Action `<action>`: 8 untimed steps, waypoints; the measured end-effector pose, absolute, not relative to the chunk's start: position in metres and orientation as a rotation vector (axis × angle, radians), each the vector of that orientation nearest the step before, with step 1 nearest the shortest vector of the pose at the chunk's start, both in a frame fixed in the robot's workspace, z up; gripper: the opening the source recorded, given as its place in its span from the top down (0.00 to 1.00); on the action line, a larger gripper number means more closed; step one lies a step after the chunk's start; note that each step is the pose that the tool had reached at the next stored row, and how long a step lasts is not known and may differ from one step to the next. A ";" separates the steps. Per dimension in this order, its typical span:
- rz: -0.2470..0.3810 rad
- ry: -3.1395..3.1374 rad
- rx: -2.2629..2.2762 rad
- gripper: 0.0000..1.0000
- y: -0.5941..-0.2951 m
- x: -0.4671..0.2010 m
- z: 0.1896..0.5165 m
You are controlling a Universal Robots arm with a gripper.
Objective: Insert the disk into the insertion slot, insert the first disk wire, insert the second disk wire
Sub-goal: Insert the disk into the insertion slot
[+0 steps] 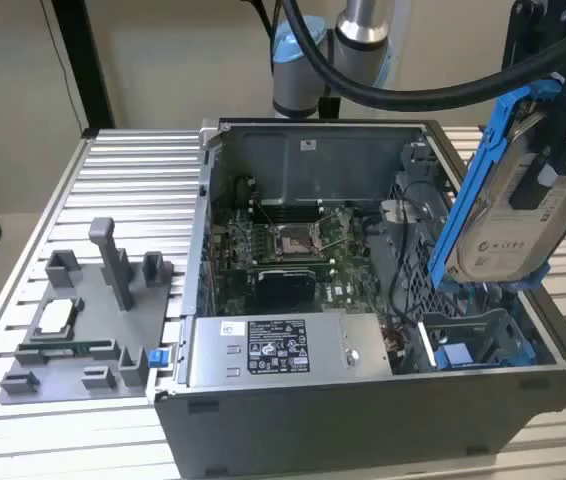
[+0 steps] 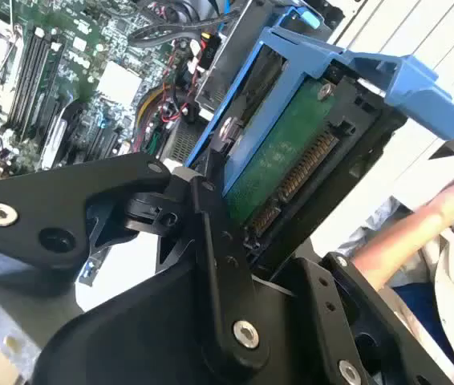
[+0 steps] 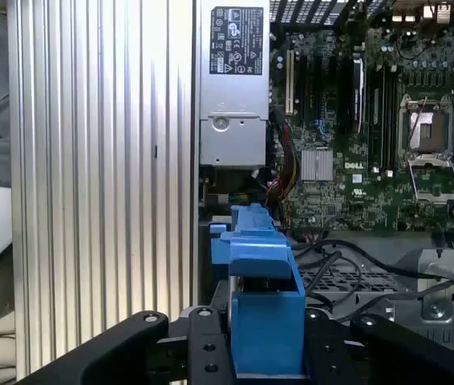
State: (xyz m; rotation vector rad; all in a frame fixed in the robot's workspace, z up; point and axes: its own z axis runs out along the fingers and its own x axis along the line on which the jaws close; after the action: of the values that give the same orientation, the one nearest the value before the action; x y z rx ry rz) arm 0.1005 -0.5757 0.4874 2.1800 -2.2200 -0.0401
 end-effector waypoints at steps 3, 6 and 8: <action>-0.040 -2.220 2.180 1.00 -0.576 0.101 0.487; -0.040 -2.220 2.180 1.00 -0.576 0.100 0.487; -0.040 -2.220 2.180 1.00 -0.576 0.100 0.486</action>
State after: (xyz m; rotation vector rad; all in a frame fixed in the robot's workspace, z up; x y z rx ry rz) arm 0.1005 -0.5765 0.4858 2.1798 -2.2200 -0.0399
